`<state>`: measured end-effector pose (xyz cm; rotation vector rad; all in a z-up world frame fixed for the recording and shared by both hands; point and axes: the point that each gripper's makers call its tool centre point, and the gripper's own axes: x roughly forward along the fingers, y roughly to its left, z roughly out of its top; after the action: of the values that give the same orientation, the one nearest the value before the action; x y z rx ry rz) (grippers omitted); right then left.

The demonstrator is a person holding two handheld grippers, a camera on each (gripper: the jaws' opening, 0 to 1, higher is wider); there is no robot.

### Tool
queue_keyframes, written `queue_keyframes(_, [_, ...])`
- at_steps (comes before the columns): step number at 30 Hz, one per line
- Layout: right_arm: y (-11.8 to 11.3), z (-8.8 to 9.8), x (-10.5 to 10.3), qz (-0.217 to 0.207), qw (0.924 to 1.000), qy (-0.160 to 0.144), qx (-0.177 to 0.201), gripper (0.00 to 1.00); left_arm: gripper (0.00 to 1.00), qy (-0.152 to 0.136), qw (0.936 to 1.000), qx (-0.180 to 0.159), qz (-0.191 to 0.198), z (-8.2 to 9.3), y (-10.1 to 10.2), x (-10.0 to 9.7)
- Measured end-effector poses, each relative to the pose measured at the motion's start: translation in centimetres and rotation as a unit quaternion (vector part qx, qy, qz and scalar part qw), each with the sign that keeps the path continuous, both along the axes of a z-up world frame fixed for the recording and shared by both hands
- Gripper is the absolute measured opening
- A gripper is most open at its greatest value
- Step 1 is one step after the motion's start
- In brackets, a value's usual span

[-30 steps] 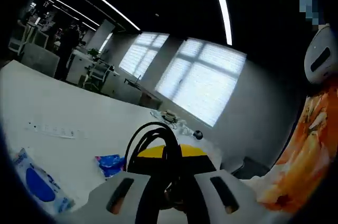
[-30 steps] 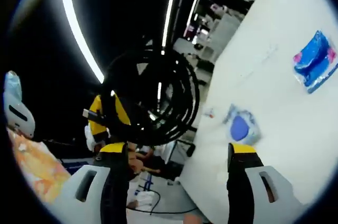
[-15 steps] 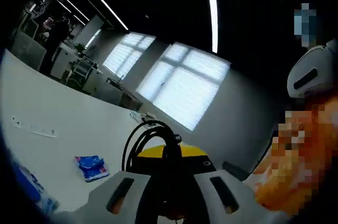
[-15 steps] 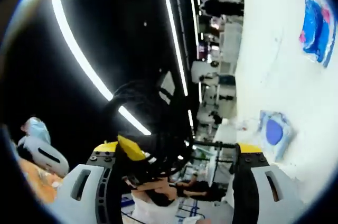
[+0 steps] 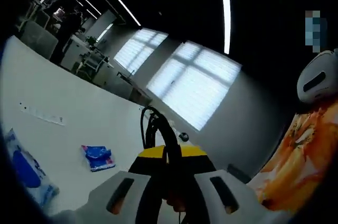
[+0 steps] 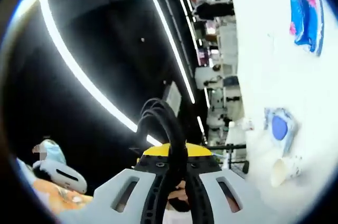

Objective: Arrange the tabletop items into an orderly group along one side of the table until the central work area is clear of visible clutter.

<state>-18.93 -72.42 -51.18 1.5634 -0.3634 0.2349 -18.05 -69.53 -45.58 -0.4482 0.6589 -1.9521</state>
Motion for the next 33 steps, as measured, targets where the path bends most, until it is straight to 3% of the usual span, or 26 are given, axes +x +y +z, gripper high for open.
queue_keyframes(3, [0.0,-0.2,-0.1,0.001,0.9999,0.014,0.000,0.04,0.05,0.020,0.9995,0.018,0.016,-0.8,-0.1,0.7])
queue_keyframes(7, [-0.6,-0.5,-0.2,-0.014,0.9964,0.063,-0.055,0.04,0.06,0.010,0.9992,0.028,0.028,-1.6,0.0,0.9])
queue_keyframes(9, [-1.3,-0.2,-0.6,-0.027,0.9944,0.074,-0.070,0.03,0.05,-0.032,0.9971,0.033,0.060,-2.4,-0.1,2.0])
queue_keyframes(11, [-1.6,-0.5,-0.9,-0.035,0.9876,0.109,-0.107,0.03,0.07,-0.091,0.9919,0.062,0.063,-4.0,0.1,2.3])
queue_keyframes(12, [-1.3,-1.1,-1.0,-0.023,0.9811,0.140,-0.132,0.03,0.08,-0.103,0.9908,0.069,0.055,-4.5,0.3,2.1])
queue_keyframes(14, [-1.4,-1.2,-1.2,-0.029,0.9744,0.156,-0.159,0.03,0.08,-0.105,0.9911,0.067,0.047,-4.8,0.4,1.5])
queue_keyframes(17, [-2.1,-1.5,-1.9,-0.049,0.9765,0.159,-0.137,0.03,0.09,-0.093,0.9909,0.070,0.068,-5.6,0.6,2.2])
queue_keyframes(20, [-3.4,-2.5,-3.0,-0.072,0.9735,0.176,-0.126,0.03,0.20,-0.100,0.9868,0.081,0.098,-6.4,0.9,4.0])
queue_keyframes(22, [-4.2,-3.5,-3.7,-0.083,0.9700,0.192,-0.124,0.02,0.25,-0.099,0.9859,0.084,0.106,-6.5,1.1,4.7])
queue_keyframes(24, [-4.7,-4.8,-4.3,-0.083,0.9661,0.213,-0.119,0.03,0.22,-0.095,0.9856,0.086,0.110,-6.5,1.4,5.5])
queue_keyframes(27, [-5.3,-8.3,-5.2,-0.070,0.9510,0.279,-0.115,0.03,0.22,-0.083,0.9854,0.086,0.122,-6.5,1.8,6.6])
queue_keyframes(30, [-5.5,-10.8,-5.6,-0.055,0.9346,0.320,-0.145,0.03,0.22,-0.070,0.9857,0.089,0.125,-6.6,2.1,7.0])
queue_keyframes(33, [-5.3,-13.0,-5.2,-0.039,0.9291,0.344,-0.130,0.03,0.21,-0.068,0.9847,0.091,0.132,-7.0,2.6,7.1])
